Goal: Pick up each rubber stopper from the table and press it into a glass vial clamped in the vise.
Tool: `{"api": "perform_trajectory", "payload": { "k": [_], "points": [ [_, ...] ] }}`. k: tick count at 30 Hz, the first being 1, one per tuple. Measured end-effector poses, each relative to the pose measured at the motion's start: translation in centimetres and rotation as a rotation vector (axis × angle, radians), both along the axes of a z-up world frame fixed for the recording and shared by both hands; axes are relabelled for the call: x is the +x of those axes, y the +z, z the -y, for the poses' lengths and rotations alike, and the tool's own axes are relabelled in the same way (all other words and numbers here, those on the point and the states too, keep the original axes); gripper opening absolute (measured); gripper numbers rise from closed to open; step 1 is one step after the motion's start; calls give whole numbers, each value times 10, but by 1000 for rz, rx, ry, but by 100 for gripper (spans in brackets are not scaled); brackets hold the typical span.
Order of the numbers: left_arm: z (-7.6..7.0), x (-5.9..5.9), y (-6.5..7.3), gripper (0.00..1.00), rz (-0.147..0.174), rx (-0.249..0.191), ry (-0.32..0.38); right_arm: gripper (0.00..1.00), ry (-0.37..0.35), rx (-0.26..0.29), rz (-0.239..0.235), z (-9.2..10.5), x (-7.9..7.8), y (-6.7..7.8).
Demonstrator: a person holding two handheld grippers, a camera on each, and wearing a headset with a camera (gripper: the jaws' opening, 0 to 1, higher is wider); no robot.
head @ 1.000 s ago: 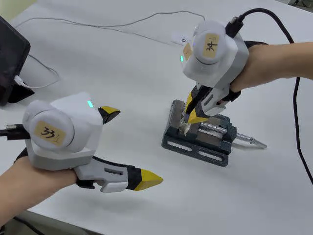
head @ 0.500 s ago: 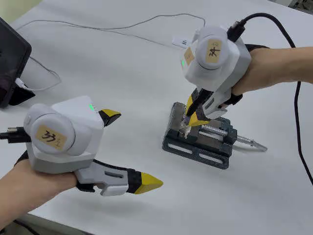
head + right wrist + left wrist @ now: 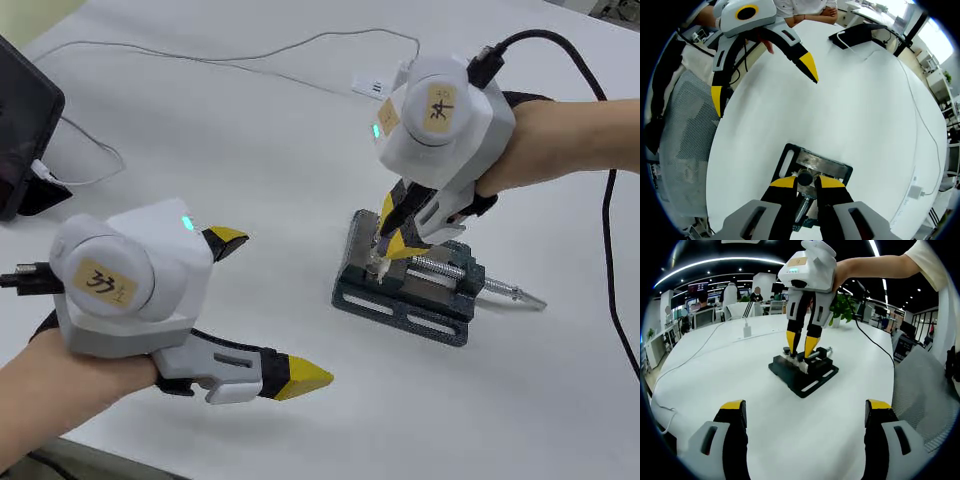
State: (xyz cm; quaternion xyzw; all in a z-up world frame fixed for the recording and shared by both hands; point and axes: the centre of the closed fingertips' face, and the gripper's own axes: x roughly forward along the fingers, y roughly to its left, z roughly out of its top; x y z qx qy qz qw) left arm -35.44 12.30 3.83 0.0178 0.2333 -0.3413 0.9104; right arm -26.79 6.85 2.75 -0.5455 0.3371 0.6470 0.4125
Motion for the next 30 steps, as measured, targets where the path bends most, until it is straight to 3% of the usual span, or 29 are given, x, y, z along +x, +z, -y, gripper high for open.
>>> {"api": "perform_trajectory", "payload": {
  "k": [3, 10, 16, 30],
  "points": [
    [0, 0, 0, 98, 0, 3, 0, 13, 5, 0, 6, -1, 1, 1],
    [-1, 1, 1, 98, 2, 1, 1, 16, -21, 14, -36, -1, -7, 7],
    [-2, 3, 1, 98, 3, 1, 1, 16, -34, 25, -43, 2, -6, 15],
    [-1, 5, 0, 98, 2, 2, 0, 6, -80, 39, -74, 6, -8, 17]
  ]
}}
